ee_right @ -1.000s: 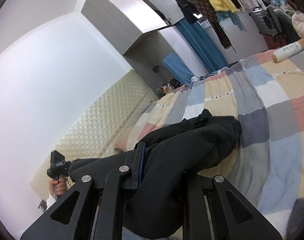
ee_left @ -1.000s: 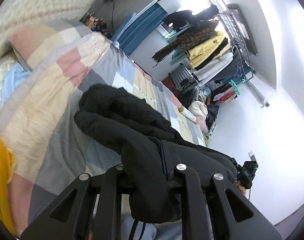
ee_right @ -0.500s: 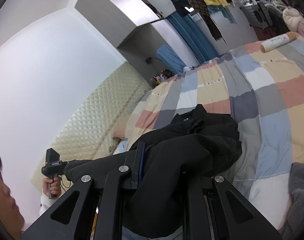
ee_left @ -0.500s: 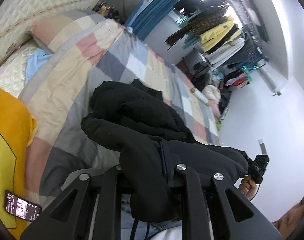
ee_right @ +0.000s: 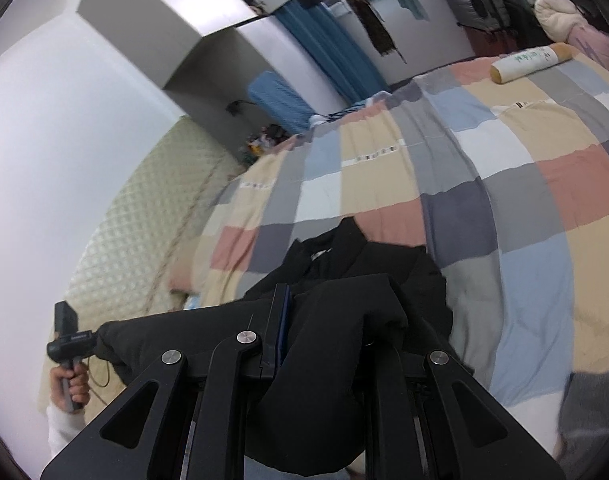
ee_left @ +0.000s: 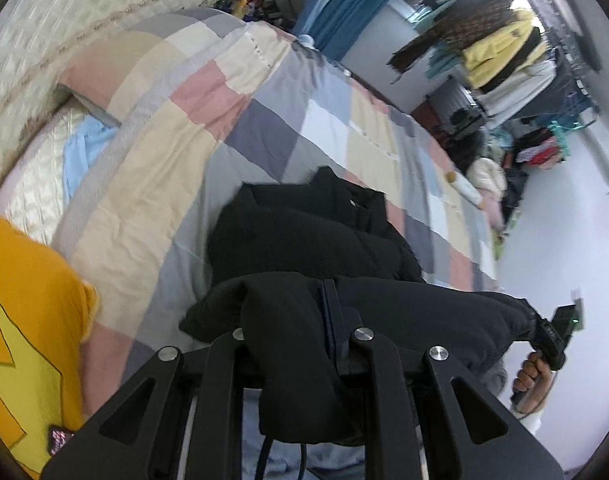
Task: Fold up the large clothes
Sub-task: 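Lower the hem onto the collar end of the jacket with both grippers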
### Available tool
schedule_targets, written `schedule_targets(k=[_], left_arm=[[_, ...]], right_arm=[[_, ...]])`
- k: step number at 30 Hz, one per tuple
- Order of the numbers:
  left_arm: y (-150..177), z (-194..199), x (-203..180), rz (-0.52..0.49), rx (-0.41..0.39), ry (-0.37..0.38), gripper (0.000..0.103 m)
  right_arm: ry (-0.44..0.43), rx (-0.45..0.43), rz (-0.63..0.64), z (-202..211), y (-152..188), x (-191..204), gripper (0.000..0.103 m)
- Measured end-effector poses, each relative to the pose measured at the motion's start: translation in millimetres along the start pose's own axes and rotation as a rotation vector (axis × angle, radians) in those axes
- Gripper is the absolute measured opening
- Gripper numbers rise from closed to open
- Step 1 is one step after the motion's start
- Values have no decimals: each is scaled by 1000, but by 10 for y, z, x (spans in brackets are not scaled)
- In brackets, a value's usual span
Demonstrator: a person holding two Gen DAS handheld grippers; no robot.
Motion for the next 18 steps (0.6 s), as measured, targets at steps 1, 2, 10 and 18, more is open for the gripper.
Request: schedule_targets(k=[1, 2, 10, 18], left_arm=[[-69, -38, -19, 4, -2, -17, 18], [-161, -95, -44, 8, -5, -38, 18], [-865, -696, -150, 32, -5, -228, 19], [-1366, -1578, -116, 34, 16, -441, 19]], right_arm=[[18, -1, -10, -92, -91, -44, 12], [27, -5, -23, -160, -158, -75, 12], [182, 50, -98, -1034, -732, -433, 12], [369, 149, -119, -2010, -1003, -883, 12]])
Point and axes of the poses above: each gripper's, at about its wrist camera, not at the fingertips, and z roughly against the way its jaws point, x to its left, y to its underside, the point moved 6 cm from there along -z, roughly the way its jaws point, and after that the axes turned 5 degrees about x, right-handed, at the moved point
